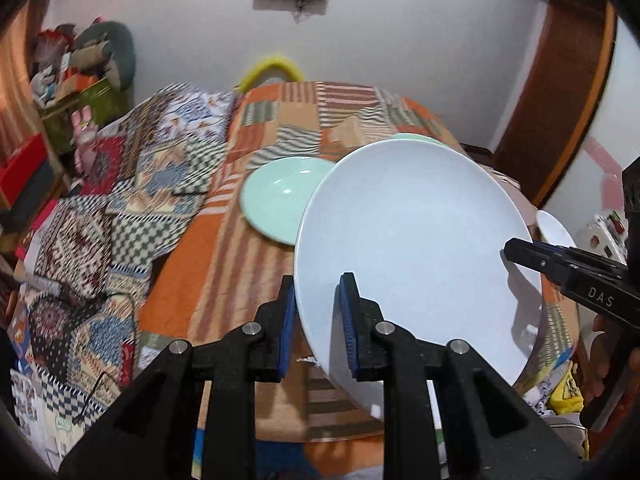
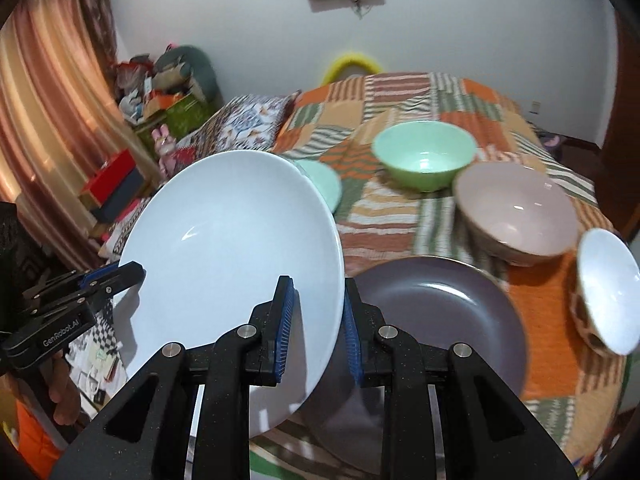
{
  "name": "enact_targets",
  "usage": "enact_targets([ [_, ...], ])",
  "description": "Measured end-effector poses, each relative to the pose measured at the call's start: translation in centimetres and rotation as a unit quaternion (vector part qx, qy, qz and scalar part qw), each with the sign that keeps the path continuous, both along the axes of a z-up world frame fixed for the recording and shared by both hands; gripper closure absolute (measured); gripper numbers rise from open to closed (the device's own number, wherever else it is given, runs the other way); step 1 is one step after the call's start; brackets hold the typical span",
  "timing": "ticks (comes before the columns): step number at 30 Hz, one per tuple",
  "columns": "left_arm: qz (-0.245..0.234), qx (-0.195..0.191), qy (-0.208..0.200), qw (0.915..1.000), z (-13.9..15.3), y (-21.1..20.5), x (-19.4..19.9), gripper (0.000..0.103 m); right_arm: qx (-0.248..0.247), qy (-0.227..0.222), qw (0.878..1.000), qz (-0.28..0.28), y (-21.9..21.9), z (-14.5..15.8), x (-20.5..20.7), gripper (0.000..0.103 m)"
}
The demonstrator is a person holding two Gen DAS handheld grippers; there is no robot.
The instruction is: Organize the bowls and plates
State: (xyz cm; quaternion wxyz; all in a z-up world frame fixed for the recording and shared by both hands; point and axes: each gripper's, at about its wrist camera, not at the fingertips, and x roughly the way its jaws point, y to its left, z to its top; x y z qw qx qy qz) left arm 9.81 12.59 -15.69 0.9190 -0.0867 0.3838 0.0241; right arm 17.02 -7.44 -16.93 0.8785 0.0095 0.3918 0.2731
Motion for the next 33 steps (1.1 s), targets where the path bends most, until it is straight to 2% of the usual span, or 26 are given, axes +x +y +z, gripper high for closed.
enact_targets([
  [7,-0.039,0.004,0.003,0.9992,0.3,-4.5,1.8,0.082,0.006,0.0,0.999,-0.04,-4.7,-0.1,0.0,0.081],
  [18,-0.084,0.014,0.054,0.9949,-2.4,-10.2,5.1,0.082,0.014,0.038,0.995,-0.086,-9.6,-2.6,0.6,0.081],
  [33,-0.094,0.004,0.102,0.9904,-6.3,-11.8,7.9,0.081,0.003,0.073,0.992,-0.102,-11.3,-5.4,1.2,0.081],
])
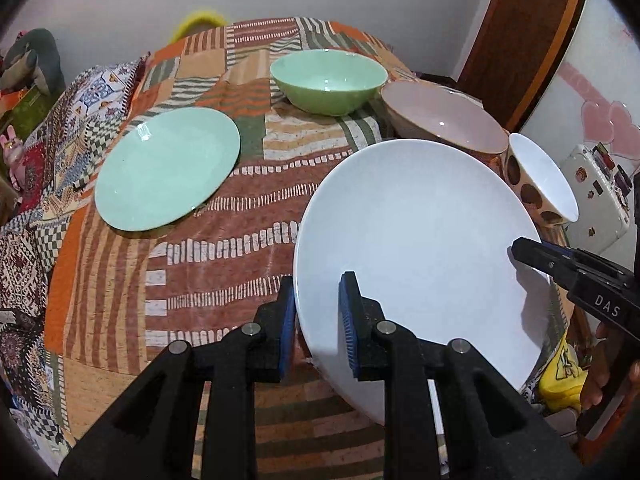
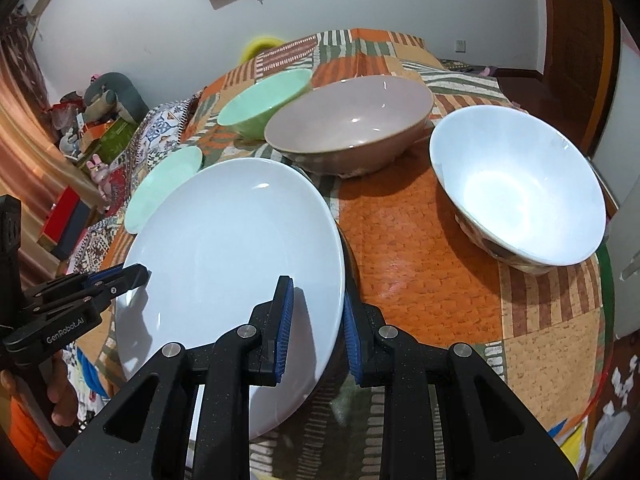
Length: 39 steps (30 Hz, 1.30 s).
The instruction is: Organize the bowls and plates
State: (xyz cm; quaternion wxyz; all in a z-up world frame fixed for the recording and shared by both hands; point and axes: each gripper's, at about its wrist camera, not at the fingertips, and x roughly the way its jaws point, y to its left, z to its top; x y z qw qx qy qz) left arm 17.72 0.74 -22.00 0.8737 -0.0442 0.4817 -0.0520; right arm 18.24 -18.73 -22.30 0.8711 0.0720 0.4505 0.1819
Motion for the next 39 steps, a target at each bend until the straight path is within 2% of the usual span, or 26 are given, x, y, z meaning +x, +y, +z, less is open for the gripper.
enact_targets([
  [20,0.008,-0.02,0.018,0.9996,-1.8,0.7,1.0,0.077,-0.052,-0.011,0.999,0.007,1.1,0.1,0.5,0.079],
  [22,0.006,-0.01,0.014,0.9998,-1.8,0.5,1.0,0.077,-0.053,-0.011,0.999,0.008,1.2,0.2,0.5,0.078],
  [26,-0.003,0.037,-0.002,0.9993,-1.6,-0.7,0.5,0.078,-0.052,-0.01,0.999,0.008,1.1,0.2,0.5,0.077],
  [29,-0.005,0.023,0.002,0.9997,-1.7,-0.5,0.6,0.078,-0.071,-0.017,0.997,0.007,1.3,0.4,0.3,0.068],
  [34,0.008,0.014,0.005,0.9999,-1.5,0.2,0.6,0.078,-0.079,-0.013,0.997,0.007,1.4,0.4,0.2,0.068],
  [39,0.012,0.019,-0.017,0.9996,0.1,0.9,-0.4,0.078,-0.073,-0.025,0.997,0.007,1.4,1.6,-0.1,0.067],
])
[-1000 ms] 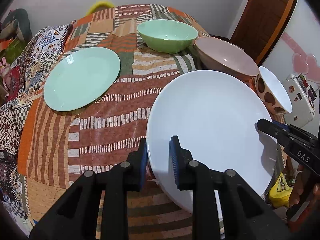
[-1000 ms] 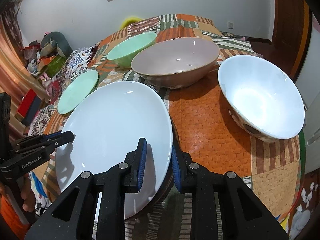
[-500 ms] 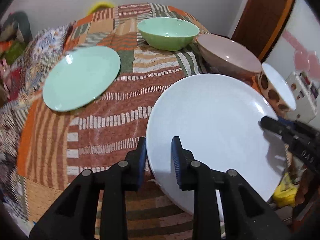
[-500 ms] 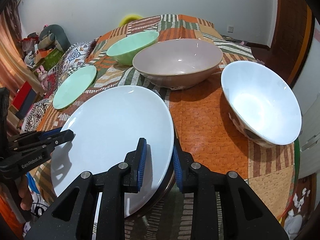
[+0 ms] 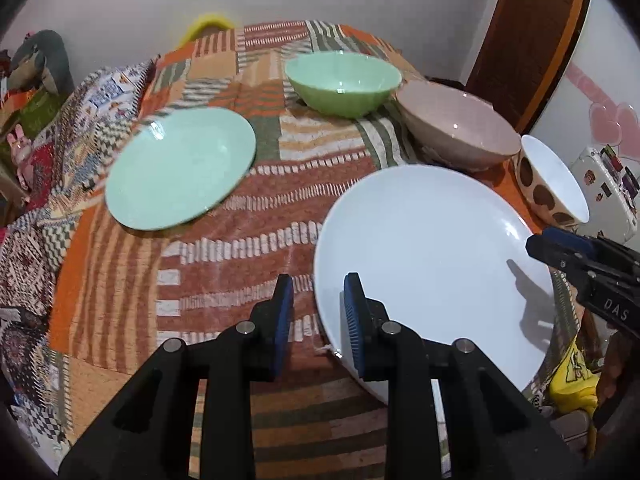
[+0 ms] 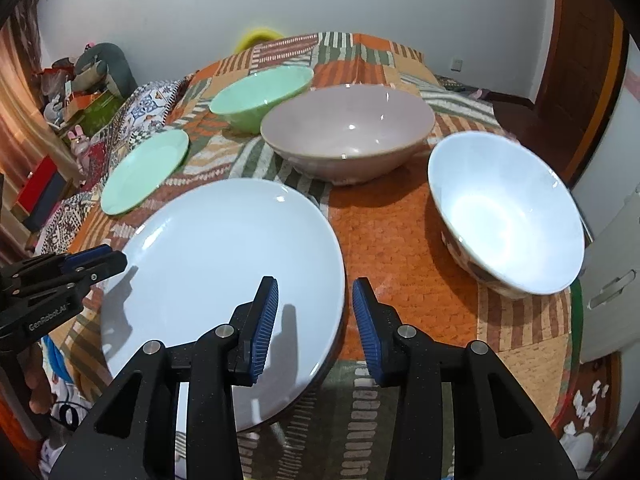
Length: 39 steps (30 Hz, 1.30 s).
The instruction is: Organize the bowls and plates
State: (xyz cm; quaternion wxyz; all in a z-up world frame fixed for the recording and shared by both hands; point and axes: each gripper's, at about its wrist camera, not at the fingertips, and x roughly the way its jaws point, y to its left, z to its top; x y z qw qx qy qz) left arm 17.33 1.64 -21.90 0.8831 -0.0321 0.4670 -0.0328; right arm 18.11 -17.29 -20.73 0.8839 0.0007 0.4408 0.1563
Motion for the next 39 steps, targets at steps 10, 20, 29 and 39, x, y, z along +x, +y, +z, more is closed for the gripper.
enact_targets([
  [10,0.039,0.007,-0.064,0.9972,5.7,4.4,-1.3,0.071,0.036,-0.07,0.996,0.051,3.7,5.0,-0.1,0.049],
  [20,0.111,0.031,-0.107,0.9875,9.0,11.7,0.0,0.046,0.064,-0.094,0.986,0.12,10.3,7.1,3.0,0.032],
  [29,0.149,0.023,-0.085,0.9849,6.7,17.8,2.6,0.034,0.045,-0.067,0.987,0.141,14.3,5.6,6.8,0.032],
  [39,0.161,-0.005,-0.034,0.9864,1.5,22.1,6.5,0.034,0.014,-0.022,0.984,0.176,18.4,2.3,10.1,0.032],
])
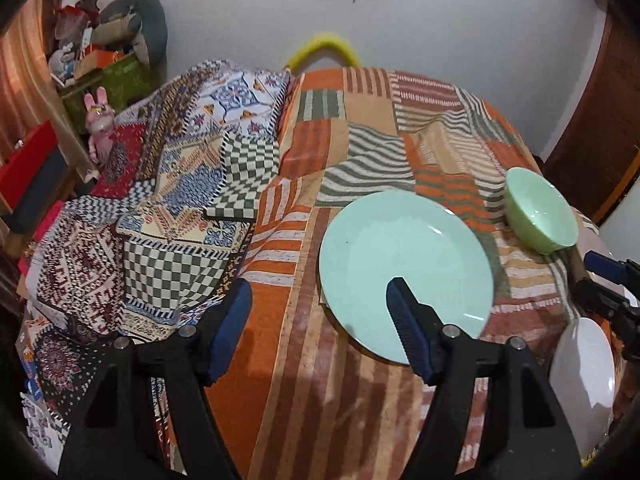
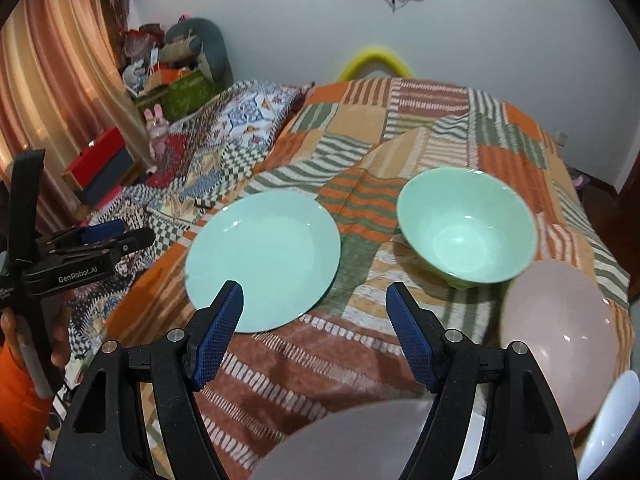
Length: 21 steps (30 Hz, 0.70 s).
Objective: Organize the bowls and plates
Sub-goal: 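Grasp the mint-green plate rim with the left gripper while the right gripper grasps it too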
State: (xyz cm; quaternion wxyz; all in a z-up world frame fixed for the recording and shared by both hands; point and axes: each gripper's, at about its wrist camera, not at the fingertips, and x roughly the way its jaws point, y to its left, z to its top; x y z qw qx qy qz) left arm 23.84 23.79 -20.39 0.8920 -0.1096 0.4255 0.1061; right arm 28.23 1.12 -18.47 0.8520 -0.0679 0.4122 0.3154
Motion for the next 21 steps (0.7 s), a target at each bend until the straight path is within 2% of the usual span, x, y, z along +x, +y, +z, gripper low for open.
enact_targets([
  [3,-0.002,-0.005,0.007,1.0,-1.3,0.5,1.1,0.034,-0.013,0.028,1.0,0.006,0.9,-1.5,1.2,0.035],
  [6,-0.004,-0.004,0.01,0.9999,-2.2,0.9,2.1,0.034,-0.025,0.051,0.998,0.011,1.6,-2.8,2.3,0.043],
  [9,-0.005,-0.013,0.019,0.9997,-3.3,1.4,3.0,0.035,-0.032,0.08,0.996,0.01,2.2,-4.0,3.6,0.056],
  [12,-0.011,-0.017,0.031,0.9993,-4.4,1.7,3.8,0.051,-0.04,0.095,0.995,0.01,2.7,-4.8,4.3,0.06],
  [16,-0.018,-0.017,0.041,0.9989,-5.6,1.7,4.4,0.064,-0.05,0.119,0.992,0.007,3.1,-5.9,5.0,0.067],
  [21,-0.028,-0.039,0.046,0.9978,-6.5,2.0,5.0,0.07,-0.064,0.142,0.988,0.01,3.7,-6.8,5.3,0.067],
])
